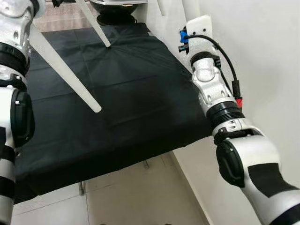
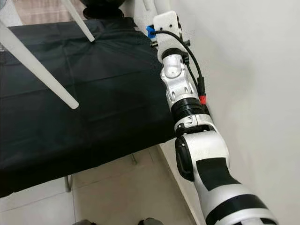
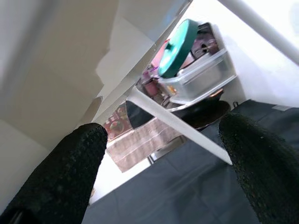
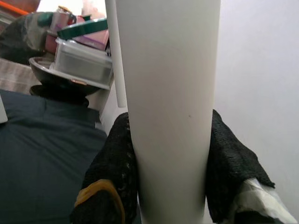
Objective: Building children table
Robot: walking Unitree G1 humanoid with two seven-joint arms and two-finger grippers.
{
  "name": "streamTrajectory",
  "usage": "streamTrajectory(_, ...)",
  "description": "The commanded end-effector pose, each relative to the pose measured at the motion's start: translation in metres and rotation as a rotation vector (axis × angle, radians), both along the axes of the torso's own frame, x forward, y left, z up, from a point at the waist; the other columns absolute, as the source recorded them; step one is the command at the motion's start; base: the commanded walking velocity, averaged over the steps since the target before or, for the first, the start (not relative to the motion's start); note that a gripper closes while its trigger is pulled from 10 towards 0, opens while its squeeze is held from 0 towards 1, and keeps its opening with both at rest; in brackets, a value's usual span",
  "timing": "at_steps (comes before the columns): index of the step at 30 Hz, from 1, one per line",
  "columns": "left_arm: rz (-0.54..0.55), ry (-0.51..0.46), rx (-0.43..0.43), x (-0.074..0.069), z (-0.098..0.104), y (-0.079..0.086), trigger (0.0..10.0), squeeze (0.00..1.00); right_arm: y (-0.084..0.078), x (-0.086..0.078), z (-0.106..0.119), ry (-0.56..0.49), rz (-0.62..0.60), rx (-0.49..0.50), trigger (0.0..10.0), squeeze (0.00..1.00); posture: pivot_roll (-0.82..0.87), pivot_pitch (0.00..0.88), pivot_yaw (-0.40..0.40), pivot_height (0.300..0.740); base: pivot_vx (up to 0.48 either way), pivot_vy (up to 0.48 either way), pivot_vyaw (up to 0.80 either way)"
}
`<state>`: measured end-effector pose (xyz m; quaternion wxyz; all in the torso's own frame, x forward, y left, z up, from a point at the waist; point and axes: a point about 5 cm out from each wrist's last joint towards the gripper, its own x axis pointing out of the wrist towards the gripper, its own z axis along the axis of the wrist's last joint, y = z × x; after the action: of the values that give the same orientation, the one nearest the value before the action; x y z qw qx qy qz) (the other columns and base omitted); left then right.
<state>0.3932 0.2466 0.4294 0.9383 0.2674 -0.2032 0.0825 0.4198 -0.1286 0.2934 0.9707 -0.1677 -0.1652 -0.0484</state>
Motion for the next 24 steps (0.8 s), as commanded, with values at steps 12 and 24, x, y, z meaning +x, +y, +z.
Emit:
streamTrajectory(12, 0.008, -0.213, -0.017, -0.025, 0.056, 0.002, 10.0, 0.00, -0.016, 0.002, -0.044, 0.185, -0.046, 0.159, 0.0, 0.00, 0.10, 0.041, -0.065, 0.740, 0.000, 0.000, 0.00)
streamTrajectory(24, -0.058, -0.137, -0.001, -0.009, 0.032, -0.015, 10.0, 0.00, -0.012, 0.000, -0.064, 0.241, -0.018, 0.221, 0.0, 0.00, 0.10, 0.051, -0.059, 0.740, 0.000, 0.000, 0.00)
